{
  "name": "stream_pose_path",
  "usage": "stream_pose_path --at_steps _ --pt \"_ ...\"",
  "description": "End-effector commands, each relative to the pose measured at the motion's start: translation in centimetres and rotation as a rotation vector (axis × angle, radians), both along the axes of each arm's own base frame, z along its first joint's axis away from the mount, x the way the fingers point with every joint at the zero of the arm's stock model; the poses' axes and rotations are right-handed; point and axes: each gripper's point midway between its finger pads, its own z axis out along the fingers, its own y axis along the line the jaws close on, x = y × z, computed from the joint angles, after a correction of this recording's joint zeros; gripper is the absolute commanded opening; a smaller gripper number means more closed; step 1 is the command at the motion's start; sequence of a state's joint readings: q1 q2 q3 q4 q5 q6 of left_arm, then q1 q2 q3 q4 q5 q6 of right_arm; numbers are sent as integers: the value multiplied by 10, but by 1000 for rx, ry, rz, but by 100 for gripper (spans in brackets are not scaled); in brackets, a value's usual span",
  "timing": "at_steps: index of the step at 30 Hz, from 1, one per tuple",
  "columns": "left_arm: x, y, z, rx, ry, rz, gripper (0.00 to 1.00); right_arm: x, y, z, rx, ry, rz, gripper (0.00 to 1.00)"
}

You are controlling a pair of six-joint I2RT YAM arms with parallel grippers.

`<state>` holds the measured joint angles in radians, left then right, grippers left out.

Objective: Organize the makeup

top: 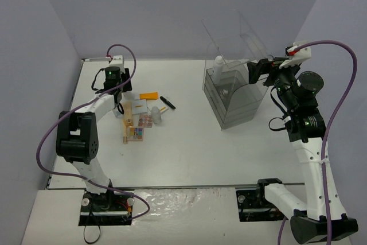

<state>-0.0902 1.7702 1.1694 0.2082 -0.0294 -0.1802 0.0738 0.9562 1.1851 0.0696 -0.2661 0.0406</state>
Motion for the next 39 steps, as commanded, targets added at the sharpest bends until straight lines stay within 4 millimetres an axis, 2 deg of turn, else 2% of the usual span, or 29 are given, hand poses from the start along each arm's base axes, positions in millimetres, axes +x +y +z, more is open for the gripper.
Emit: stream_pose_path --at_steps 1,4,7,10,15,17,22,24,26,28,31,33,39 --pt "24 -5 83 -2 -244 -37 0 -5 0 46 15 -153 -4 100" --pt "23 -14 105 -16 -275 -82 0 -4 -1 46 14 -154 -5 100" --pt "19 -30 143 -29 -331 -135 0 -3 1 45 16 -150 -1 100" --pt "12 -49 170 -48 -363 -198 0 -4 1 45 15 -151 0 100" --pt "-5 -93 208 -71 -412 -314 0 -5 0 44 15 -151 -4 100" --pt "-18 -127 224 -82 -434 -401 0 -5 0 44 15 -152 -4 100" --pt "-44 -197 242 -122 -457 -564 0 -4 1 44 20 -150 2 100" --pt "-54 -228 242 -128 -453 -629 0 -4 1 44 22 -147 2 100" --pt "-60 -249 251 -140 -468 -677 0 -3 1 44 22 -148 2 100" --pt "-63 -268 249 -143 -462 -711 0 -2 1 43 22 -145 1 100" --pt "-80 -305 256 -167 -489 -781 0 -2 2 43 24 -143 4 100" --pt "-88 -324 259 -181 -509 -805 0 -1 2 42 25 -141 6 100" --pt "-95 -358 262 -215 -533 -844 0 -1 3 47 30 -148 10 100"
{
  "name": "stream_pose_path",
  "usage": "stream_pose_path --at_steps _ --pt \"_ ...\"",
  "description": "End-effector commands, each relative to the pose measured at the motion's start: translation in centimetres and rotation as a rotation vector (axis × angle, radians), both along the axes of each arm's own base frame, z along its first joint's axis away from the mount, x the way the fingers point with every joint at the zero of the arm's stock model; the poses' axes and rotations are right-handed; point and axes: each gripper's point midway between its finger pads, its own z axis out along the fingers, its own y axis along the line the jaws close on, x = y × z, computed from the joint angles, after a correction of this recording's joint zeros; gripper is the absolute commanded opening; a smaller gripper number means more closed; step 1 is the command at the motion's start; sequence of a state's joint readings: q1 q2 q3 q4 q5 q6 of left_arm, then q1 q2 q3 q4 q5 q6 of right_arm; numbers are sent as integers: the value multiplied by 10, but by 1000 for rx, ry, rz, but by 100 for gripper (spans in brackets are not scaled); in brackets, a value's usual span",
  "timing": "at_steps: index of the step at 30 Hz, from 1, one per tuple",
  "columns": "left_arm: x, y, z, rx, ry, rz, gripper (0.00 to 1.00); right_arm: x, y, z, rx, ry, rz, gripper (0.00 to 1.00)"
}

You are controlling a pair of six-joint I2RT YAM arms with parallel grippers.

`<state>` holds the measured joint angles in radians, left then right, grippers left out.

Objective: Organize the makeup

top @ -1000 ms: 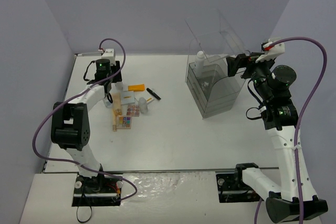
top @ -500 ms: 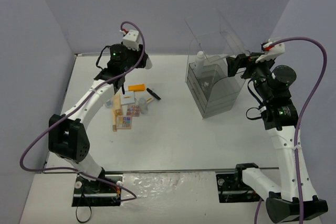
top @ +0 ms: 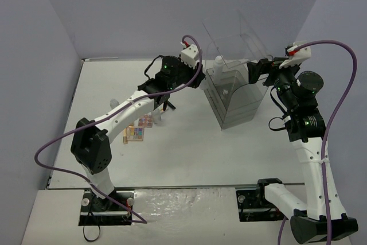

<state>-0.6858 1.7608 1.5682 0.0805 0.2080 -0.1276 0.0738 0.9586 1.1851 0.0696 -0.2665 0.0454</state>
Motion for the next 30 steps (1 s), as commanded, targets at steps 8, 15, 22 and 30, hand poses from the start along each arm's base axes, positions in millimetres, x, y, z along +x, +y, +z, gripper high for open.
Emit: stream_pose_path --at_steps 8,15,22,30 --pt "-4 -40 112 -204 -258 -34 0 -2 3 50 26 -155 10 100" --pt "-9 -40 136 -224 -316 -21 0 -2 3 48 24 -152 8 100" --pt "-8 -45 137 -235 -315 -27 0 -1 3 51 23 -157 8 100" --pt "6 -55 123 -262 -312 3 0 -1 4 53 26 -162 8 100"
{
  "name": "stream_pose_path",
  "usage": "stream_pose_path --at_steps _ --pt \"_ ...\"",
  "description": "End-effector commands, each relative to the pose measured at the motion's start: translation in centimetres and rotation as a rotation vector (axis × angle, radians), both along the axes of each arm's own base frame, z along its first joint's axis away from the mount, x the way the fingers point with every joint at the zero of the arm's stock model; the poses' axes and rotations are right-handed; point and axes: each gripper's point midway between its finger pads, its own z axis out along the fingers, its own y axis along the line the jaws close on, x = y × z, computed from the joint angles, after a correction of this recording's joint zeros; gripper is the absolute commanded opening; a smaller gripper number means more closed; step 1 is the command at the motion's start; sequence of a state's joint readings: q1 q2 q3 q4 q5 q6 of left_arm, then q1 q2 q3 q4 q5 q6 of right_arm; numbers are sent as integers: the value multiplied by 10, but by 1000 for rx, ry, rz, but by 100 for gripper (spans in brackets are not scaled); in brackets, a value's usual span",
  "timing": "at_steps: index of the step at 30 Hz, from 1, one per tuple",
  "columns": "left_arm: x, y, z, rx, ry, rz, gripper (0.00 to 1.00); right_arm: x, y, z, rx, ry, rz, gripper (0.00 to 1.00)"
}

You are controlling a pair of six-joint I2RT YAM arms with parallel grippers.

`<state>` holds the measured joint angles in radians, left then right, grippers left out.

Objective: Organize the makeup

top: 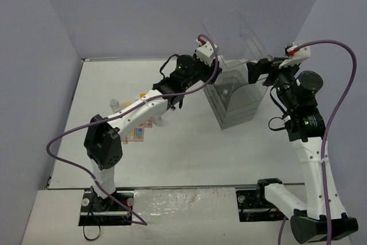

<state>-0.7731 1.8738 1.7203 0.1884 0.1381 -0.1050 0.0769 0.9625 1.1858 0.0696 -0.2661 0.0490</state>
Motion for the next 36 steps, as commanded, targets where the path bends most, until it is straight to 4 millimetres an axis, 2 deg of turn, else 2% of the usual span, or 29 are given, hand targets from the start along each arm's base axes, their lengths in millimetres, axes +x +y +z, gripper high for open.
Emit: stream_pose_path --at_steps 1,13,22,31,36 --pt "3 -2 84 -192 -176 23 0 -2 3 55 25 -166 5 100" --pt "-1 7 87 -236 -189 51 0 -2 4 60 40 -171 6 100" --pt "-14 9 108 -250 -218 32 0 0 2 62 58 -175 -7 100" --pt "-22 13 107 -246 -215 29 0 -3 -2 73 72 -202 -25 99" --pt "-24 15 106 -240 -216 30 0 -2 -5 73 90 -208 -41 95"
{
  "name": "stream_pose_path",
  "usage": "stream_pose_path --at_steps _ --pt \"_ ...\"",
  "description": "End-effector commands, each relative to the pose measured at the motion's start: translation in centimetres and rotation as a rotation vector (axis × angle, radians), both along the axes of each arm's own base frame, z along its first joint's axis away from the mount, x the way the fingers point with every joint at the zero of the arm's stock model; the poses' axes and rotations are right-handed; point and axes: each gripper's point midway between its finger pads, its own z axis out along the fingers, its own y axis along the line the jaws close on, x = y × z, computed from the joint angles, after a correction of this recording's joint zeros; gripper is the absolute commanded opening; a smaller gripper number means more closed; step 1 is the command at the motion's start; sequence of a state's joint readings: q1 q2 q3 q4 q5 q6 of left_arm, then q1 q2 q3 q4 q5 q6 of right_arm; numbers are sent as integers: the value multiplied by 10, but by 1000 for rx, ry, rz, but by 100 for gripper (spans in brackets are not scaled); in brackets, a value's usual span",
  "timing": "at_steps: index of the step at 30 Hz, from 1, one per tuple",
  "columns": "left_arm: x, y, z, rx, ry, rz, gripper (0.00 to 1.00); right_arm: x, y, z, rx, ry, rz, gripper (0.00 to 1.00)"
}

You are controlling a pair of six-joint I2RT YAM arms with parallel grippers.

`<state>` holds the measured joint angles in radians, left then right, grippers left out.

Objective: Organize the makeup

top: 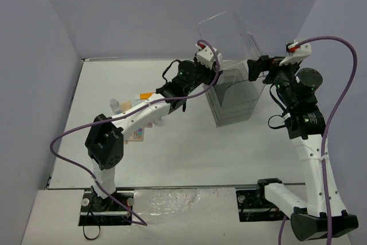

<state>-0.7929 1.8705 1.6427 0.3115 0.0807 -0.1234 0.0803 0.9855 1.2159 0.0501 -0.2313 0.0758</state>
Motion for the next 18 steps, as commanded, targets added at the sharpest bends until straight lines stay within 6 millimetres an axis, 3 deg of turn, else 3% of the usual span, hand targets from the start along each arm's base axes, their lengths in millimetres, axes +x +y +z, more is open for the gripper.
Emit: stream_pose_path --at_steps 1,18 --pt "-24 19 112 -190 -196 -6 0 -7 -2 71 62 -228 -19 94" --pt "-30 20 123 -196 -211 -17 0 -1 -12 57 47 -223 -69 68"
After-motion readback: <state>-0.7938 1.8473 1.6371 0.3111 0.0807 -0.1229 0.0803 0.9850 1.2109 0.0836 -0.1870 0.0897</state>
